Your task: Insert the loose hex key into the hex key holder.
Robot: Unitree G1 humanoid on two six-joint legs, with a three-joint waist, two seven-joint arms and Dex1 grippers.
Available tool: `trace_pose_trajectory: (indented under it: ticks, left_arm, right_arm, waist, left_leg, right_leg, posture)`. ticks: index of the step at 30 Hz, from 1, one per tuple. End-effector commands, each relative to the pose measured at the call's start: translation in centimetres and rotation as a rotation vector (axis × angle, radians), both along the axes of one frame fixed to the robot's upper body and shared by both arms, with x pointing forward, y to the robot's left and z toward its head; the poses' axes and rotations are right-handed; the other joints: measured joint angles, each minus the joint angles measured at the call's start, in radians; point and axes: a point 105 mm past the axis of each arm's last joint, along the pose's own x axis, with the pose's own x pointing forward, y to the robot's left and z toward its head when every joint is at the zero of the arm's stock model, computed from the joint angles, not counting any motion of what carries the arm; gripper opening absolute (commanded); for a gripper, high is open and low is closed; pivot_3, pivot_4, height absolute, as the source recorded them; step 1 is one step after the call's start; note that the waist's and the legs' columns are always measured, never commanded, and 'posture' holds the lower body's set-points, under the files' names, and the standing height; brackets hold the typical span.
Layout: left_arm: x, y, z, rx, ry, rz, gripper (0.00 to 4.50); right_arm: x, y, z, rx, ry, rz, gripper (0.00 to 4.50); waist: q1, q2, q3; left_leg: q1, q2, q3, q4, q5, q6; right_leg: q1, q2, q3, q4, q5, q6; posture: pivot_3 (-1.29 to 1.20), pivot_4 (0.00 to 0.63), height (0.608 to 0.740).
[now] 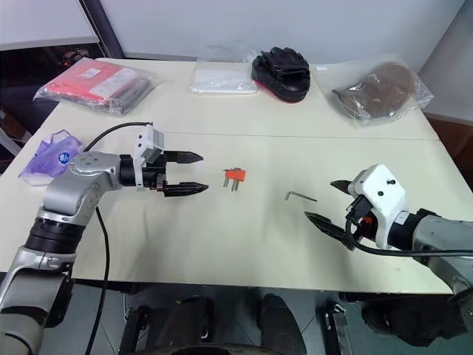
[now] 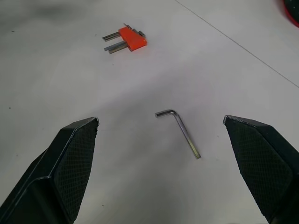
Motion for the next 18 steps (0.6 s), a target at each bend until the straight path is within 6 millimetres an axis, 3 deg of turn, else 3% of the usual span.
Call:
trace_pose_trajectory:
  ticks: [1,18]
  left_arm:
    - [0.16,0.41,1.28,-0.003,-0.041,0.007,4.48]
    - [0.39,0.03,1.69,-0.030,-0.043,0.026,4.48]
  right_arm:
    - [-0.10,0.43,0.89,-0.021,-0.038,0.021,4.50]
    - [0.37,0.68,0.81,-0.015,-0.050,0.024,4.50]
  waist:
    - [0.000,0.000,0.000]
    - [0.000,0.000,0.000]
  left_leg:
    - [0.000,0.000,0.000,0.000,0.000,0.000]
    - [0.000,0.000,0.000,0.000,0.000,0.000]
  right_leg:
    - [0.000,0.000,0.000,0.000,0.000,0.000]
    - [0.000,0.000,0.000,0.000,0.000,0.000]
  posture:
    - [0.00,0.150,0.740]
    - [0.00,0.150,0.740]
